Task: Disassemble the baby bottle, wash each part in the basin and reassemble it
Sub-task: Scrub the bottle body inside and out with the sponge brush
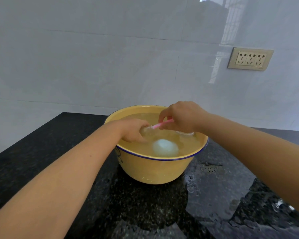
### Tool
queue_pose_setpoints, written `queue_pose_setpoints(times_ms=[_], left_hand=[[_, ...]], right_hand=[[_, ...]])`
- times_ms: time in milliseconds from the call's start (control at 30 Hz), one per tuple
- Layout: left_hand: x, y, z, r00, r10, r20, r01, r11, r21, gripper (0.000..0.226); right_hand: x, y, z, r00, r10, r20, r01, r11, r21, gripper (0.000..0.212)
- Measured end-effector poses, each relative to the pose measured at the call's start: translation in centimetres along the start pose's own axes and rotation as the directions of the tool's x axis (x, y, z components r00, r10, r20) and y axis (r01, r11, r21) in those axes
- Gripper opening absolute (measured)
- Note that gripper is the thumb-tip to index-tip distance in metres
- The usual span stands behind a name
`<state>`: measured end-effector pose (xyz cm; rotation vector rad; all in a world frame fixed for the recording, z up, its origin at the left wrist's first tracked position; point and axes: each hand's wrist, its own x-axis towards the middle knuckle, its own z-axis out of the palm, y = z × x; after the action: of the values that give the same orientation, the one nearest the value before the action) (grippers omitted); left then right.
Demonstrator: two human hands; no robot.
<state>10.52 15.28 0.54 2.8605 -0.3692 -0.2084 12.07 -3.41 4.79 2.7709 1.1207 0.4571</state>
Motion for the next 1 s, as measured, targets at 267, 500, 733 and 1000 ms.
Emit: queue_pose_setpoints(times_ms=[267, 500, 733, 1000], left_hand=[[-0.4, 0.3, -0.3, 0.999, -0.021, -0.037, 0.020, 1.000, -0.009, 0.064], [-0.6, 0.2, -0.4, 0.986, -0.033, -0.162, 0.040, 0.998, 0.041, 0.051], [-0.6, 0.2, -0.6, 0.966, -0.003, -0.259, 0.011, 0.999, 0.033, 0.057], [-0.8, 0.1, -0.7, 0.953, 0.012, -0.302, -0.015, 1.000, -0.007, 0.063]], right_hand=[[0.2, -1.1, 1.7, 0.995, 0.075, 0.068, -0.059, 0.975, -0.215, 0.051], [-0.6, -1.0, 0.9, 0.975, 0.013, 0.223, 0.045, 0.968, -0.249, 0.061], [-0.7, -0.9, -0.5, 0.964, 0.031, 0.266, -0.018, 0.999, -0.049, 0.058], [-0.6, -0.2, 0.1, 0.989, 0.083, 0.122, -0.116, 0.948, 0.296, 0.042]])
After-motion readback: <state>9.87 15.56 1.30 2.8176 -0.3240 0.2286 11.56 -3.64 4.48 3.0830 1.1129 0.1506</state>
